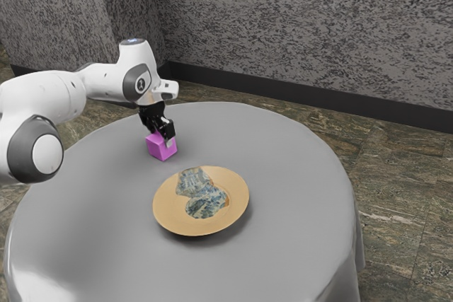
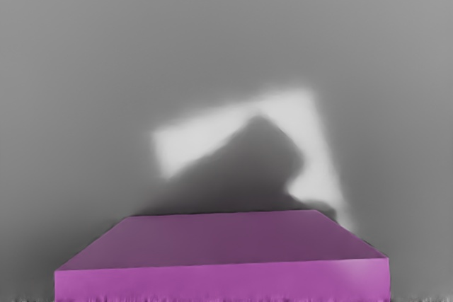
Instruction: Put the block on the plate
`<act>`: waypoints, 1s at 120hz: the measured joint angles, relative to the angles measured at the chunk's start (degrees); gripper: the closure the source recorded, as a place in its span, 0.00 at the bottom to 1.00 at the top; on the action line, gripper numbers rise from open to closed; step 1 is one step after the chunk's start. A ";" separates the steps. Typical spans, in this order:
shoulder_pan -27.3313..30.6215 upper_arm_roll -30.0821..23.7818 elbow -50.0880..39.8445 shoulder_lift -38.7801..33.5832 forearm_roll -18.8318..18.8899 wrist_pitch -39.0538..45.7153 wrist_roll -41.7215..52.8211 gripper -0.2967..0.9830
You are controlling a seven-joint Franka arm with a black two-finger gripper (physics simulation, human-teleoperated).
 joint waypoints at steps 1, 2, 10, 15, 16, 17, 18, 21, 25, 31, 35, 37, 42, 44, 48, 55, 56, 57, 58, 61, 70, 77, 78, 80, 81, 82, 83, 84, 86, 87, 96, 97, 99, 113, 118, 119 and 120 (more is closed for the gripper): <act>0.00 0.00 -0.01 -0.01 0.00 -0.01 0.00 0.42; 0.01 0.01 -0.03 -0.01 0.01 -0.02 0.00 0.42; 0.02 0.02 -0.08 -0.06 0.04 -0.10 -0.03 0.43; 0.03 0.02 -0.09 -0.14 0.06 -0.14 -0.05 0.43; 0.03 0.03 -0.09 -0.16 0.06 -0.15 -0.05 0.43; 0.03 0.03 -0.09 -0.18 0.07 -0.16 -0.06 0.44; 0.03 0.03 -0.09 -0.20 0.07 -0.16 -0.06 0.44; 0.03 0.03 -0.10 -0.25 0.08 -0.19 -0.08 0.44; 0.03 0.03 -0.14 -0.36 0.11 -0.22 -0.09 0.44; 0.03 0.03 -0.24 -0.61 0.15 -0.26 -0.12 0.44; 0.03 0.03 -0.29 -0.75 0.16 -0.30 -0.14 0.44; 0.02 0.03 -0.32 -0.87 0.16 -0.33 -0.15 0.44; -0.06 0.03 -0.46 -1.38 0.19 -0.44 -0.19 0.44; -0.10 0.00 -0.53 -1.65 0.19 -0.49 -0.20 0.44; -0.20 -0.03 -0.94 -2.47 0.21 -0.66 -0.28 0.45; -0.33 -0.20 -2.33 -4.13 0.23 -0.95 -0.47 0.45; -0.35 -0.22 -2.53 -4.32 0.24 -0.98 -0.49 0.45; -0.37 -0.24 -2.79 -4.59 0.25 -1.02 -0.53 0.45; -0.39 -0.25 -3.00 -4.82 0.26 -1.05 -0.56 0.45; -0.44 -0.29 -3.82 -5.53 0.26 -1.14 -0.66 0.45; -0.64 -0.83 -6.43 -7.85 0.27 -1.36 -1.04 0.45; -0.83 -1.27 -8.88 -10.01 0.29 -1.48 -1.43 0.45; -0.83 -1.47 -9.24 -10.29 0.29 -1.49 -1.49 0.45; -0.82 -1.86 -9.87 -10.80 0.31 -1.52 -1.62 0.45; -0.82 -2.03 -10.17 -11.02 0.31 -1.53 -1.69 0.45; -0.84 -2.17 -10.45 -11.24 0.31 -1.55 -1.76 0.45; -0.85 -2.35 -10.71 -11.45 0.32 -1.56 -1.83 0.45; -0.84 -2.57 -10.96 -11.67 0.33 -1.57 -1.90 0.45; -0.82 -3.14 -11.65 -12.20 0.37 -1.59 -2.06 0.45; -0.82 -3.38 -11.99 -12.46 0.39 -1.60 -2.15 0.45; -0.60 -5.97 -15.05 -14.57 0.98 -1.68 -3.08 0.45; -0.56 -6.18 -15.52 -14.87 1.05 -1.68 -3.20 0.45; -0.47 -6.60 -16.34 -15.39 1.18 -1.69 -3.43 0.45; 0.16 -9.35 -21.69 -19.32 1.72 -1.69 -5.11 0.45; 0.38 -10.05 -23.86 -21.04 1.82 -1.64 -5.74 0.45; 0.52 -10.30 -24.31 -21.37 1.84 -1.62 -5.86 0.45; 0.65 -10.52 -24.71 -21.66 1.86 -1.60 -5.98 0.45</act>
